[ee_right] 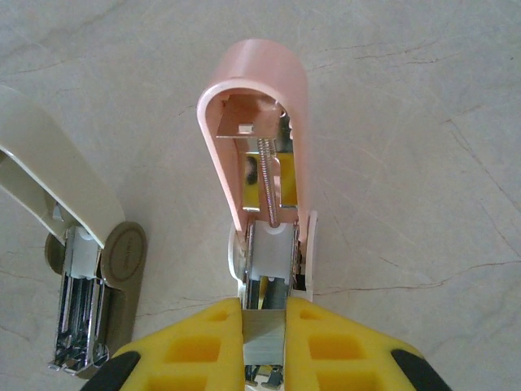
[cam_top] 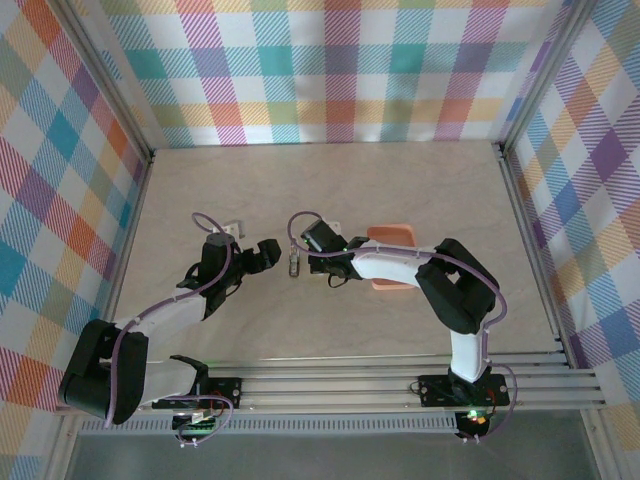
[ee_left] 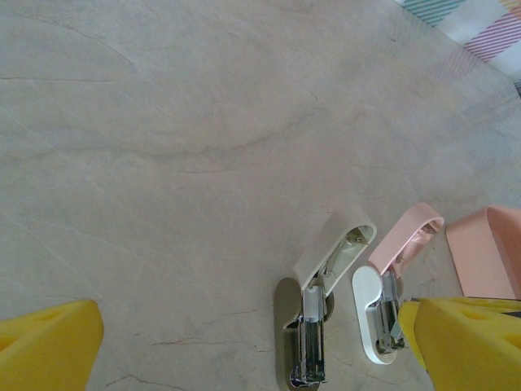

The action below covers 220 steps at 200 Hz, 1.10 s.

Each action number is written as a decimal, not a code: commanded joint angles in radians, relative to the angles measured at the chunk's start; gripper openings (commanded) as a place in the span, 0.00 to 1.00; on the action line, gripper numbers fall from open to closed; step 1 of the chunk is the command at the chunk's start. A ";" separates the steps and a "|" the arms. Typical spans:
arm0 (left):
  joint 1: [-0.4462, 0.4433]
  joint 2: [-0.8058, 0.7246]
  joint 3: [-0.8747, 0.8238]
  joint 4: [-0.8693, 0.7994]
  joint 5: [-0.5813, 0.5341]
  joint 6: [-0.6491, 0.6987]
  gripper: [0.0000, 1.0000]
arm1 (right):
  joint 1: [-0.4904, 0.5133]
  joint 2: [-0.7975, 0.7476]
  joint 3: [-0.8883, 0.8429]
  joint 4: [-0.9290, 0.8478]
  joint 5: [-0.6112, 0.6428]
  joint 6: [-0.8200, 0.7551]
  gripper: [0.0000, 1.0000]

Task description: Load the staples into the stapler

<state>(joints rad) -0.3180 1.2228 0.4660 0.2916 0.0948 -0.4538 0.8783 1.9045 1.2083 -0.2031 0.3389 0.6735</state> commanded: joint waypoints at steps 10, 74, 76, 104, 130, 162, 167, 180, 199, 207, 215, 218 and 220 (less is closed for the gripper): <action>0.010 0.004 -0.014 0.034 0.010 -0.006 0.98 | 0.009 0.030 0.022 -0.018 -0.013 0.014 0.15; 0.011 0.004 -0.015 0.035 0.009 -0.007 0.98 | 0.010 0.041 0.023 -0.031 -0.012 0.015 0.15; 0.011 0.004 -0.015 0.035 0.010 -0.008 0.98 | 0.011 0.041 0.023 -0.031 -0.013 0.015 0.15; 0.011 0.004 -0.015 0.037 0.010 -0.009 0.98 | 0.012 0.042 0.025 -0.021 -0.014 0.015 0.14; 0.011 0.005 -0.013 0.038 0.011 -0.008 0.98 | 0.012 0.042 0.025 -0.005 -0.002 0.014 0.14; 0.013 0.007 -0.013 0.040 0.012 -0.010 0.98 | 0.011 0.041 0.022 -0.001 0.023 0.019 0.14; 0.012 0.006 -0.013 0.040 0.012 -0.011 0.98 | 0.012 0.039 0.021 0.002 0.028 0.021 0.14; 0.014 0.008 -0.013 0.041 0.013 -0.011 0.98 | 0.012 0.041 0.020 0.007 0.033 0.021 0.14; 0.014 0.007 -0.012 0.042 0.014 -0.012 0.98 | 0.012 0.042 0.021 0.015 0.028 0.015 0.14; 0.016 0.006 -0.012 0.041 0.014 -0.013 0.98 | 0.012 0.042 0.020 0.020 0.023 0.013 0.14; 0.016 0.006 -0.012 0.041 0.014 -0.013 0.98 | 0.012 0.041 0.018 0.029 0.016 0.007 0.13; 0.016 0.007 -0.012 0.041 0.014 -0.014 0.98 | 0.012 0.039 0.017 0.033 0.014 0.004 0.14; 0.016 0.007 -0.013 0.042 0.013 -0.014 0.98 | 0.012 0.039 0.015 0.033 0.013 0.004 0.14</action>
<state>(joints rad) -0.3161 1.2240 0.4614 0.2924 0.0952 -0.4568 0.8841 1.9217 1.2175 -0.2020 0.3580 0.6739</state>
